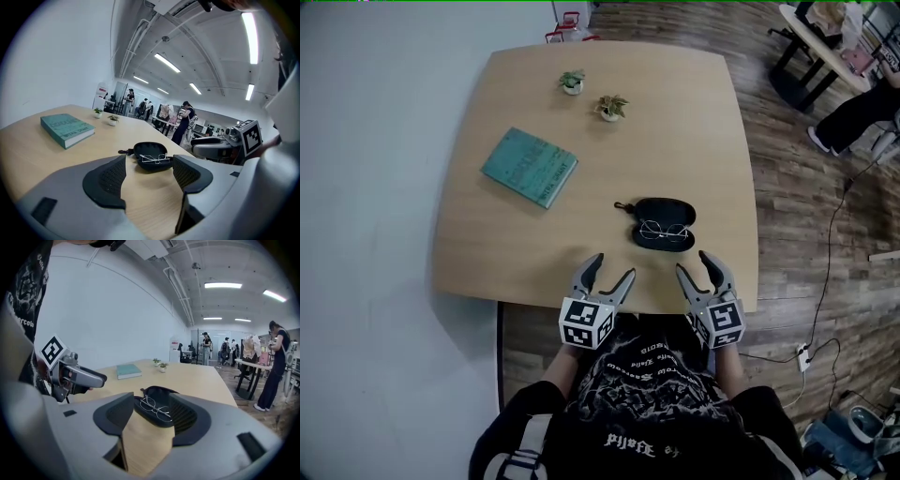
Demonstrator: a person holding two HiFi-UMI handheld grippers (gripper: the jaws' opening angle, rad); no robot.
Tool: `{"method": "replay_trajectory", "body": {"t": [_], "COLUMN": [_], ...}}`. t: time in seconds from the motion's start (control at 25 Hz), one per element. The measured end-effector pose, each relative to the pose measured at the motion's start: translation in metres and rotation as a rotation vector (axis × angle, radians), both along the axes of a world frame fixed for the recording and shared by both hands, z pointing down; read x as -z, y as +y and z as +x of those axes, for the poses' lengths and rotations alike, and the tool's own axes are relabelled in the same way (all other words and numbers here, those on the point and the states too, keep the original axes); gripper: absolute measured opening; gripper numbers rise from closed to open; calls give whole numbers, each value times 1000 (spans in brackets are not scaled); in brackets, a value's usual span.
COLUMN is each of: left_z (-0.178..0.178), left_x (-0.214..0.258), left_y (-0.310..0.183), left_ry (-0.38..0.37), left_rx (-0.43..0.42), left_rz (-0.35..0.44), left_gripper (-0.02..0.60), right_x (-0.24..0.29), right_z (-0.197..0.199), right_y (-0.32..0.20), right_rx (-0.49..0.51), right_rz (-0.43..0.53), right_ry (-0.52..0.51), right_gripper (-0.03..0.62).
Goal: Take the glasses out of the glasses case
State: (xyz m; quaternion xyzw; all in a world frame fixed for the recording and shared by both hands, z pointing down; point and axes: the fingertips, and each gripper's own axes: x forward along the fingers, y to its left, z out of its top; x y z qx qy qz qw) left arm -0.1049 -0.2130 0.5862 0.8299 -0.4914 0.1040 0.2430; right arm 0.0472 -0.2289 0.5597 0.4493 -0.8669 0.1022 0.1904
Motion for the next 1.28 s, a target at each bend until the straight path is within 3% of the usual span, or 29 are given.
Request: {"method": "replay_trajectory", "body": {"t": [0.2,0.44,0.56,1.28], "left_z": [1,6,6,-14], "left_x": [1,1,-2,-11], "left_y": [-6,-15,-17,-27], "left_ry": [-6,4,-2,13], "left_rx": [13,10,14,90], "left_rz": [-1,-3,-9,-47], "left_gripper": [322,322,322,322], "right_x": [7,4,-1,-80], "right_z": [-6,-25,-32,-53], "right_y": [-18,-34,-44,-73], "right_rx": [61,240,314,703], "right_rz": [8,-31,-41,-174], "right_ry": [8,93,169,622], "right_gripper": [238,238,206,206]}}
